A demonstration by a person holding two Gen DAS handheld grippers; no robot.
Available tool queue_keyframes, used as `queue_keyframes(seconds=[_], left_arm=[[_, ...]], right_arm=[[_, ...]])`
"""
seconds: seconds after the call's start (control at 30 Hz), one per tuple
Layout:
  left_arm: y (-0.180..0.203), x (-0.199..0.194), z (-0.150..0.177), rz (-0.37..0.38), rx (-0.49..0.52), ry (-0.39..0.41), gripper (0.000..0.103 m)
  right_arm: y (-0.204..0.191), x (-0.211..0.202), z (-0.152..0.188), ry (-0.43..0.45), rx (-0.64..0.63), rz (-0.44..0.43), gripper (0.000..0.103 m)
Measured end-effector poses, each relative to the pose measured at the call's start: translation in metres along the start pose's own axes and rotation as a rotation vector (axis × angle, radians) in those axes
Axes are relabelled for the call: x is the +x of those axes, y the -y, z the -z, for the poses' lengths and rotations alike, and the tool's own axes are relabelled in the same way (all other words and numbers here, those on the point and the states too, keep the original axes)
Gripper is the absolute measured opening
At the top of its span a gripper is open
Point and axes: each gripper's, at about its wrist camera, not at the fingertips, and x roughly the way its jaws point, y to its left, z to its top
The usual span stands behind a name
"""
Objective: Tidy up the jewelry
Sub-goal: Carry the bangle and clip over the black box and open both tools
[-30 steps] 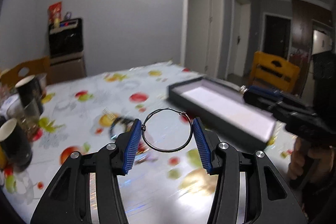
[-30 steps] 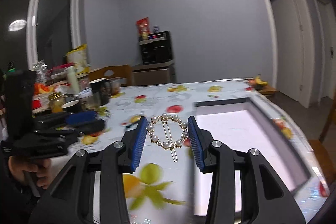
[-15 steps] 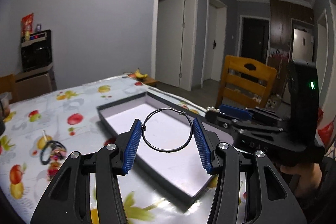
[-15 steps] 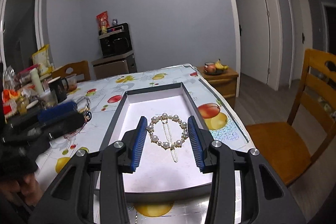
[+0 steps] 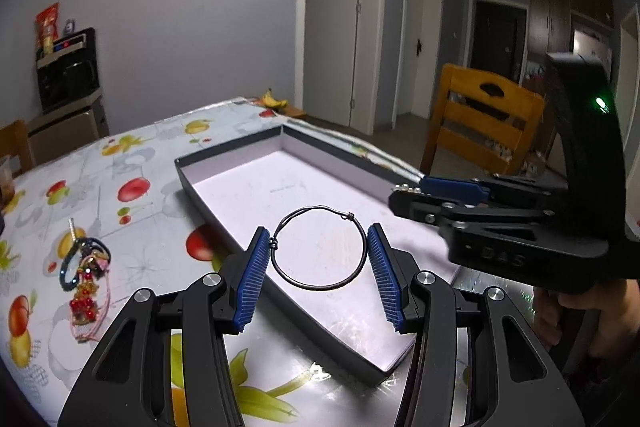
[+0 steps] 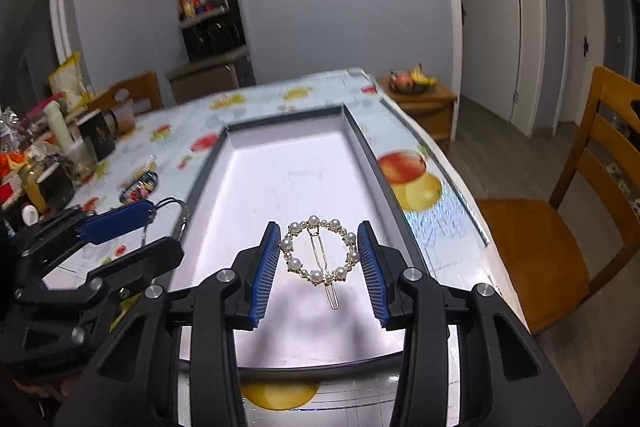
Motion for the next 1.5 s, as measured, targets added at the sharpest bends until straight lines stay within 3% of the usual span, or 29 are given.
queue_keyframes(seconds=[0.13,0.6,1.5], left_arm=[[0.005,0.006,0.001,-0.002,0.024,-0.037,0.053],[0.009,0.028,0.002,-0.002,0.035,-0.157,0.053],[0.011,0.028,0.001,-0.016,0.053,-0.16,0.053]], right_arm=[[0.004,0.01,0.001,-0.053,0.023,0.033,0.04],[0.003,0.011,0.001,-0.058,0.015,0.105,0.04],[0.006,0.015,0.0,-0.078,0.029,0.126,0.041]])
